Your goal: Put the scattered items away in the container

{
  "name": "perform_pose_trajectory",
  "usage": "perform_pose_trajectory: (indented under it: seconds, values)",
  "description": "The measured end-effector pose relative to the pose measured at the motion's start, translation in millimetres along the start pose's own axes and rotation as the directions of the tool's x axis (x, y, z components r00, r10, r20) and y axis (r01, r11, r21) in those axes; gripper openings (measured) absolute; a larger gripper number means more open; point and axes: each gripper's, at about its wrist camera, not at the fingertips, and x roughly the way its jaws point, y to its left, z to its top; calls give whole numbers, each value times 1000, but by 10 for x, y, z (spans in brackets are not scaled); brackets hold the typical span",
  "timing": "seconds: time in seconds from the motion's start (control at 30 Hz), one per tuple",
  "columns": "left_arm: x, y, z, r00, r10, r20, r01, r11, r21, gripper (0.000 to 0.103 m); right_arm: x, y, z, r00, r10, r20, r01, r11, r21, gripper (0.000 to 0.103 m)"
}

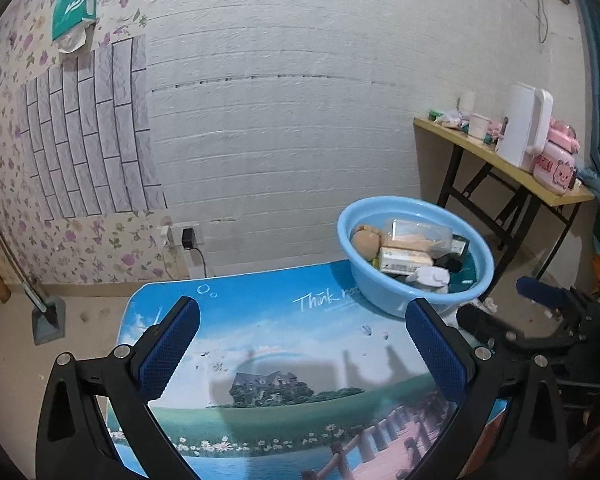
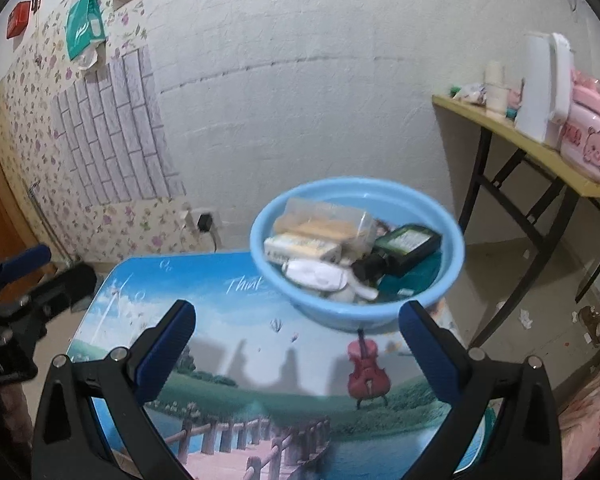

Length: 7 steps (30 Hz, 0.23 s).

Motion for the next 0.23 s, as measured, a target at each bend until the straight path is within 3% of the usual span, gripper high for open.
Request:
perform_pose_trajectory:
  seconds: [0.23]
  values:
    - [73,71,-70,1000,-6,-13,5,1000,-18,103,243,104,-206,994,35,-101,-37,999,-14,103]
